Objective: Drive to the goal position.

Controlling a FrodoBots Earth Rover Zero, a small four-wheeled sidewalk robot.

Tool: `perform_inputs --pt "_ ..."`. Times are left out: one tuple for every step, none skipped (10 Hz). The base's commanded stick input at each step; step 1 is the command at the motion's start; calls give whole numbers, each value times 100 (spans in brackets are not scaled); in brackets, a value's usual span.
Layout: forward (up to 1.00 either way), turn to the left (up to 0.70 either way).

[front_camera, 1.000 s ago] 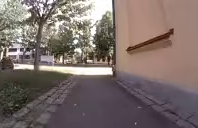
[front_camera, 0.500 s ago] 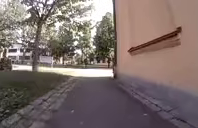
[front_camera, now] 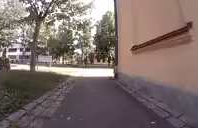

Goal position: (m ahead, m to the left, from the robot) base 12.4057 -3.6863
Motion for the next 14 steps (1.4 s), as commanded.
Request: perform_inputs --pt "44 5" --pt "44 5" --pt "44 5" --pt "44 5" --pt "44 5" --pt "44 5" --pt "44 5" --pt "44 5" --pt "44 5" --pt "44 5" --pt "44 5" --pt "44 5" --pt "44 5" --pt "44 5"
